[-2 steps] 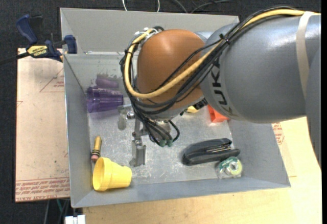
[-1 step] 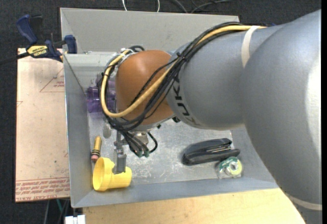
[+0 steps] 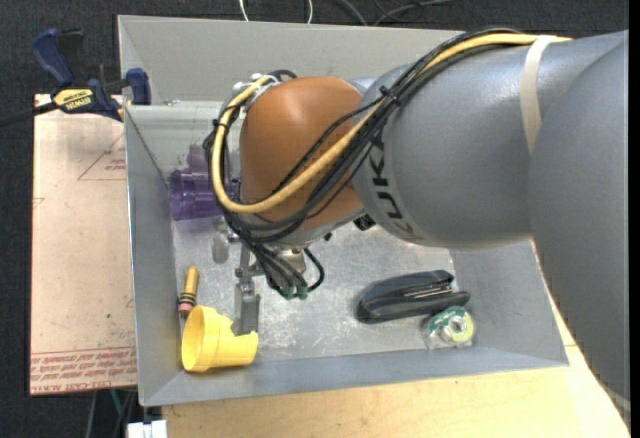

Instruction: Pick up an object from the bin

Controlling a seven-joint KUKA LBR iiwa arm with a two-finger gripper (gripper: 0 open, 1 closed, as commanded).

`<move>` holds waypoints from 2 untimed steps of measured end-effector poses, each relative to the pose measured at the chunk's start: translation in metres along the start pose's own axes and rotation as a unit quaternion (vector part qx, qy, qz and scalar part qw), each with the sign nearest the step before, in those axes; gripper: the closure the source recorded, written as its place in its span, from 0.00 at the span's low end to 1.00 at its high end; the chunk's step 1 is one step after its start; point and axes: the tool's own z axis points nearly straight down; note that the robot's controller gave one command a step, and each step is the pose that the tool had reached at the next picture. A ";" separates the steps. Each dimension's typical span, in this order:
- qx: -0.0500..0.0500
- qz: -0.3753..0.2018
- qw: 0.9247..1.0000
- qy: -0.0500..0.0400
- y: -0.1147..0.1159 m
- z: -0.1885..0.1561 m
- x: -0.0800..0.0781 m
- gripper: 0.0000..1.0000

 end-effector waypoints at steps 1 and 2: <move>-0.002 0.046 0.999 -0.004 0.001 0.045 0.004 0.00; -0.002 0.058 0.998 -0.003 0.012 0.069 0.010 0.00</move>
Offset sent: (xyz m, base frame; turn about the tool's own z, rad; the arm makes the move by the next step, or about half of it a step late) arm -0.0143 0.0201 -0.0501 0.1298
